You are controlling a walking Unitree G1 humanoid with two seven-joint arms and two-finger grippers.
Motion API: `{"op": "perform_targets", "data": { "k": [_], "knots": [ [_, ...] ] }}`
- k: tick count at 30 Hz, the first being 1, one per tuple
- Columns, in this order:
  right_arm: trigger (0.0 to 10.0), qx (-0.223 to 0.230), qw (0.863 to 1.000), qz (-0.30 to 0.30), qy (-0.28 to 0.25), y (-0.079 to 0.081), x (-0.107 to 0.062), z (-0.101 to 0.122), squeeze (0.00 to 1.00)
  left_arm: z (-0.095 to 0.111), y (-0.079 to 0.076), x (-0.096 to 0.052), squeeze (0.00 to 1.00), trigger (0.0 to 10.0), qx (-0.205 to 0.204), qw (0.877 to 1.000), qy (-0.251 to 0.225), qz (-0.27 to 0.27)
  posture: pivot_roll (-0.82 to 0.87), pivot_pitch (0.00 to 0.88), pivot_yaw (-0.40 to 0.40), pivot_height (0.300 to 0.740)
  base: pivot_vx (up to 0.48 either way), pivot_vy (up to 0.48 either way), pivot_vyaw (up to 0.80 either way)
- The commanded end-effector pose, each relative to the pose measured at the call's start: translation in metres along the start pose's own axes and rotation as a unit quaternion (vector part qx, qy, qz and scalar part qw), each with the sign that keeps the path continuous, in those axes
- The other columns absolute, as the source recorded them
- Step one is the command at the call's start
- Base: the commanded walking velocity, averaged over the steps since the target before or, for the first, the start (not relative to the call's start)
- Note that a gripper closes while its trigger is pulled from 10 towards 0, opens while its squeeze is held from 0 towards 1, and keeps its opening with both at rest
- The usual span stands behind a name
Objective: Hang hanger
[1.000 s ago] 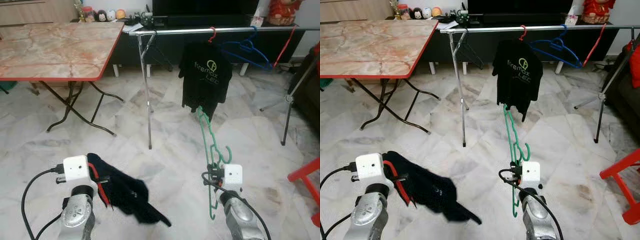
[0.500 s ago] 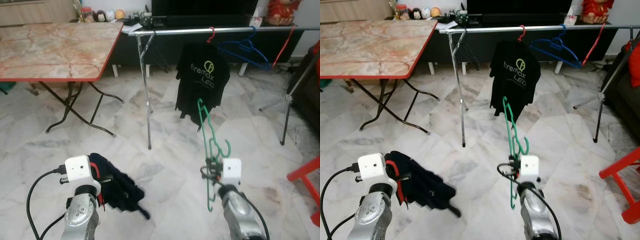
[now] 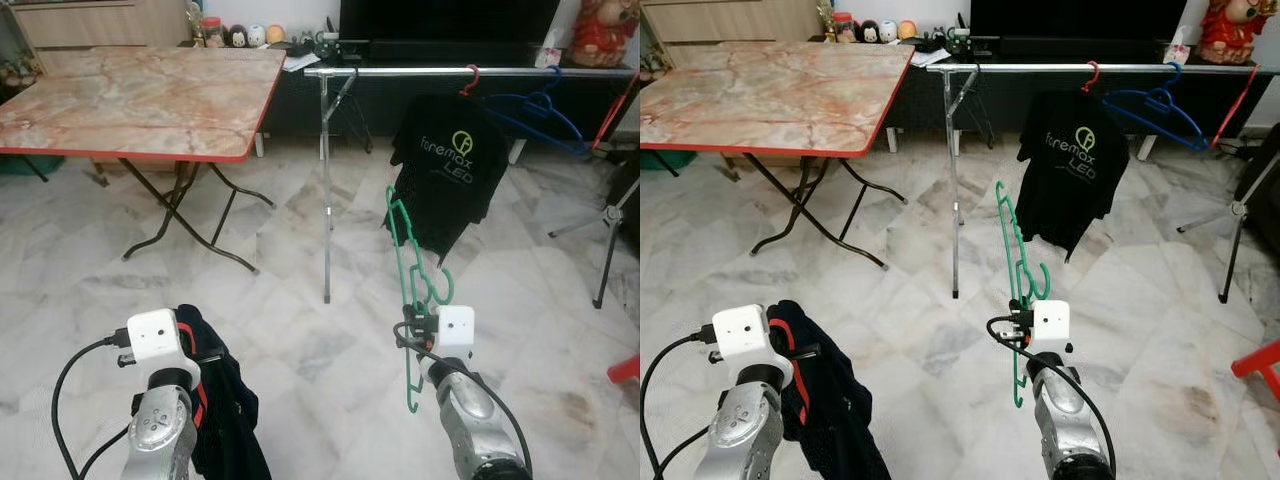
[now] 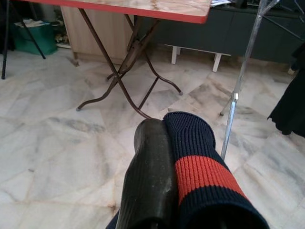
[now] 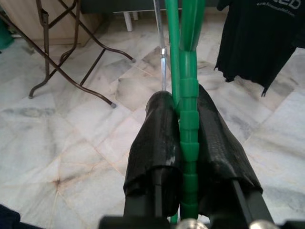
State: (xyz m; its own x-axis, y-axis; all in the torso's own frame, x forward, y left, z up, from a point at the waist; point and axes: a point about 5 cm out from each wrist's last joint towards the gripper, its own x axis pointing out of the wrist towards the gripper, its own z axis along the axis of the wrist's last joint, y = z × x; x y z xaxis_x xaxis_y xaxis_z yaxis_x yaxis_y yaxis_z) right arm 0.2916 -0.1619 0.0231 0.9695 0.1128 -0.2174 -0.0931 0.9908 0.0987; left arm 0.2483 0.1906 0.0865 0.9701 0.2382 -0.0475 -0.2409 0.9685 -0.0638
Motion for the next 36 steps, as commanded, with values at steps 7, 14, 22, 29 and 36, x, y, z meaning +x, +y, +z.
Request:
{"op": "perform_targets", "data": {
  "k": [7,14,22,29,36],
  "knots": [
    [10.0,-0.003,1.000,-0.006,0.008,-0.0013,-0.0004,-0.0044,0.00,0.0031,0.0006,0.0009,0.00,10.0,0.003,1.000,-0.014,-0.002,-0.01,0.000,0.022,0.740,0.000,0.480,0.00],
    [10.0,-0.003,1.000,-0.006,0.011,-0.0005,0.0007,-0.0049,0.00,0.0029,0.0023,0.0010,0.00,10.0,0.005,1.000,-0.013,0.000,-0.01,0.000,0.023,0.740,0.000,0.480,0.00],
    [10.0,-0.011,1.000,0.004,0.015,0.0023,0.0032,-0.0046,0.00,0.0065,0.0054,0.0025,0.00,10.0,0.011,1.000,-0.017,0.003,0.00,0.000,0.022,0.740,0.000,0.480,0.00],
    [10.0,-0.015,1.000,0.008,0.017,0.0037,0.0049,-0.0038,0.00,0.0083,0.0091,0.0028,0.00,10.0,0.012,1.000,-0.018,0.012,0.01,0.000,0.016,0.740,0.000,0.471,0.00],
    [10.0,-0.013,1.000,0.015,0.018,0.0081,0.0066,-0.0033,0.00,0.0104,0.0106,0.0038,0.00,10.0,0.012,1.000,-0.020,0.018,0.02,0.000,0.013,0.740,0.000,0.449,0.00]
  ]
}}
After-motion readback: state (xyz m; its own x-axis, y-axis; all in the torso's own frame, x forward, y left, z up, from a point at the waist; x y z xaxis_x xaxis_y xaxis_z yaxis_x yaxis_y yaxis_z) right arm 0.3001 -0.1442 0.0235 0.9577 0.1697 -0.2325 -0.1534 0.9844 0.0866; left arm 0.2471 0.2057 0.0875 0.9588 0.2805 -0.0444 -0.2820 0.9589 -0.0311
